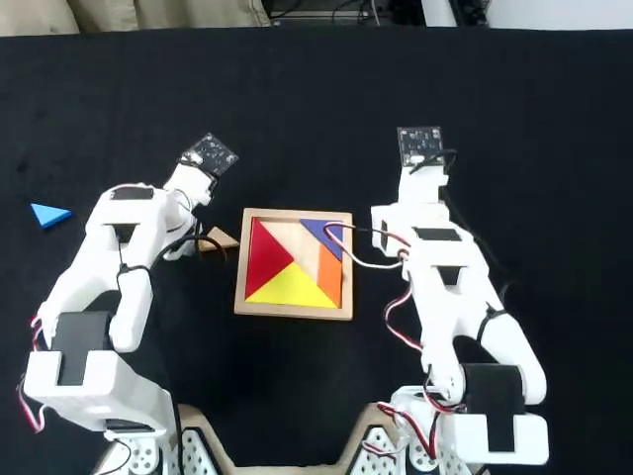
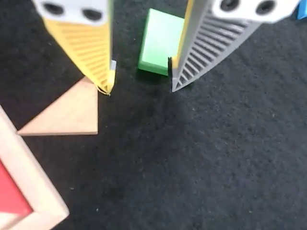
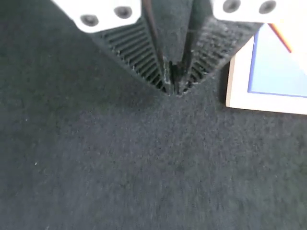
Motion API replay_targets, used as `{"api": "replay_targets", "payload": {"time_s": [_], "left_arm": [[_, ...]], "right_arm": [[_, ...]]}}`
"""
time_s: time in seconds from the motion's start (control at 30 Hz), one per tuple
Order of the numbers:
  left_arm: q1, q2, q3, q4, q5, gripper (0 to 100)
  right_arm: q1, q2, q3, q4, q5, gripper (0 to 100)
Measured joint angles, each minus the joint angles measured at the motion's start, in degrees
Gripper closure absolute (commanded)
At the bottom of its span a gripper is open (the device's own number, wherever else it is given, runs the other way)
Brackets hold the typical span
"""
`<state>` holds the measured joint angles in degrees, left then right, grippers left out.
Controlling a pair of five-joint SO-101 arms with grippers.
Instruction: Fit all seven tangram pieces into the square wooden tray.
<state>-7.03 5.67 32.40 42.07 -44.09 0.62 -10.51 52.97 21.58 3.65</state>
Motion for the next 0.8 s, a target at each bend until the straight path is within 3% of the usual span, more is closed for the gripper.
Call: {"api": "replay_targets", "payload": {"time_s": [0.2,0.5,0.8], "left_arm": [[1.4,-1.8,2.2,-0.2,0.3,80],[13.7,-8.9,7.8,0.4,4.0,80],[8.2,-19.9,8.0,0.4,5.3,80]], "right_arm": [[0.0,0.0,0.0,0.0,0.0,98.7],[0.0,0.0,0.0,0.0,0.0,98.7],[0.4,0.0,0.0,0.0,0.0,98.7]]}}
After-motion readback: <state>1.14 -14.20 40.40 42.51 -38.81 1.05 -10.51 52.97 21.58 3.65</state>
